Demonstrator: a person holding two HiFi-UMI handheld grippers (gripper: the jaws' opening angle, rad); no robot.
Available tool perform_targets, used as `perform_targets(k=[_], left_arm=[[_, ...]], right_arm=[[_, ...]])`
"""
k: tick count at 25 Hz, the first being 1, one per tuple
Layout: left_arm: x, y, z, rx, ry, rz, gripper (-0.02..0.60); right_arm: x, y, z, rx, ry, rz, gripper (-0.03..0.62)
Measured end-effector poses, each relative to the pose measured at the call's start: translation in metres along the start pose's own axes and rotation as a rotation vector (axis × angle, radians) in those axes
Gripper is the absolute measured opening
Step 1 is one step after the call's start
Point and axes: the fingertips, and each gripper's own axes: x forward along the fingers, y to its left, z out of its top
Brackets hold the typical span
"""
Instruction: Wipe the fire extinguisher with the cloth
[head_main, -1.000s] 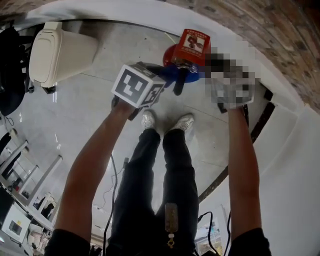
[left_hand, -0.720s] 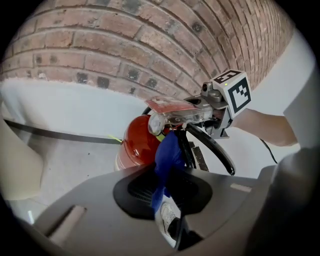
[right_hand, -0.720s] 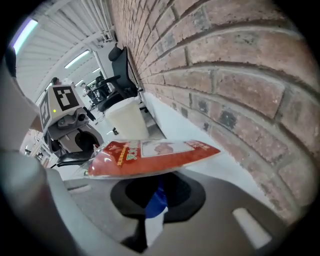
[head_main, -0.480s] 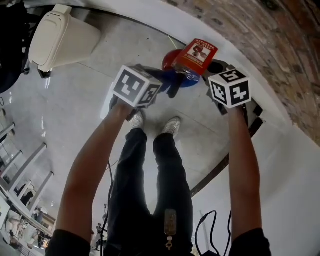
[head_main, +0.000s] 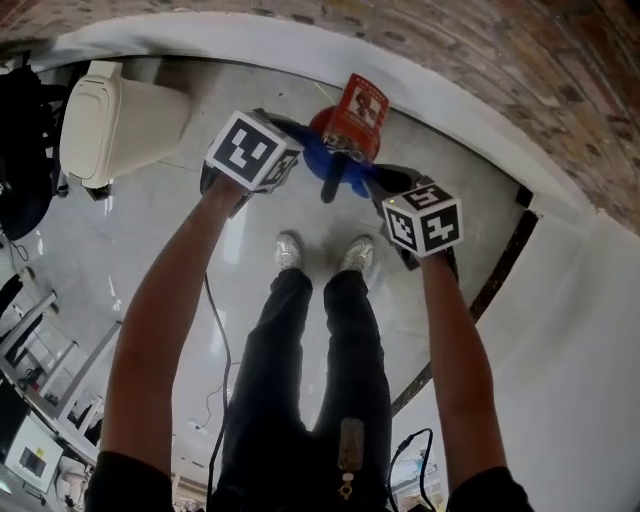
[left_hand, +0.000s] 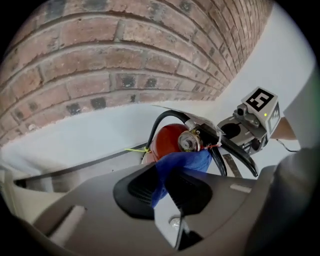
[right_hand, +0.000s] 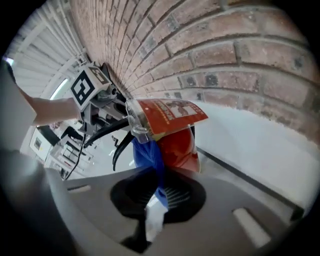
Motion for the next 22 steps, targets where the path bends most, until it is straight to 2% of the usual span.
perform_targets(k=[3, 9, 13, 14, 17, 18, 22], left_arm=[[-0.001, 0.013, 0.009, 0.090, 0.030, 0.025, 0.052], [0.005, 0.020, 0.029, 0.173, 0.000, 0.028, 0.052], [-0.002, 0.015, 0.011, 0.139, -0.016, 0.011, 0.048], [-0.006, 0.013, 0.004, 0.131, -0.024, 0.005, 0.048], [-0.022, 0.003, -0.022, 0.104, -0.060, -0.020, 0.046], [-0.031, -0.001, -0.031, 0.098, -0.066, -0.018, 0.046], [-0.072, -0.022, -0.054, 0.064, -0.104, -0.017, 0.046]], right_arm=[[0.005, 0.018, 0.001, 0.074, -0.045, 0.030, 0.023], [0.016, 0.032, 0.004, 0.154, -0.116, 0.003, 0.022], [0.015, 0.036, -0.004, 0.167, -0.134, 0.002, 0.026], [0.015, 0.038, -0.008, 0.158, -0.121, 0.003, 0.038], [0.012, 0.045, -0.027, 0.127, -0.059, -0.022, 0.143], [0.010, 0.048, -0.035, 0.118, -0.039, -0.036, 0.160], [-0.011, 0.069, -0.053, 0.097, -0.011, -0.074, 0.164]])
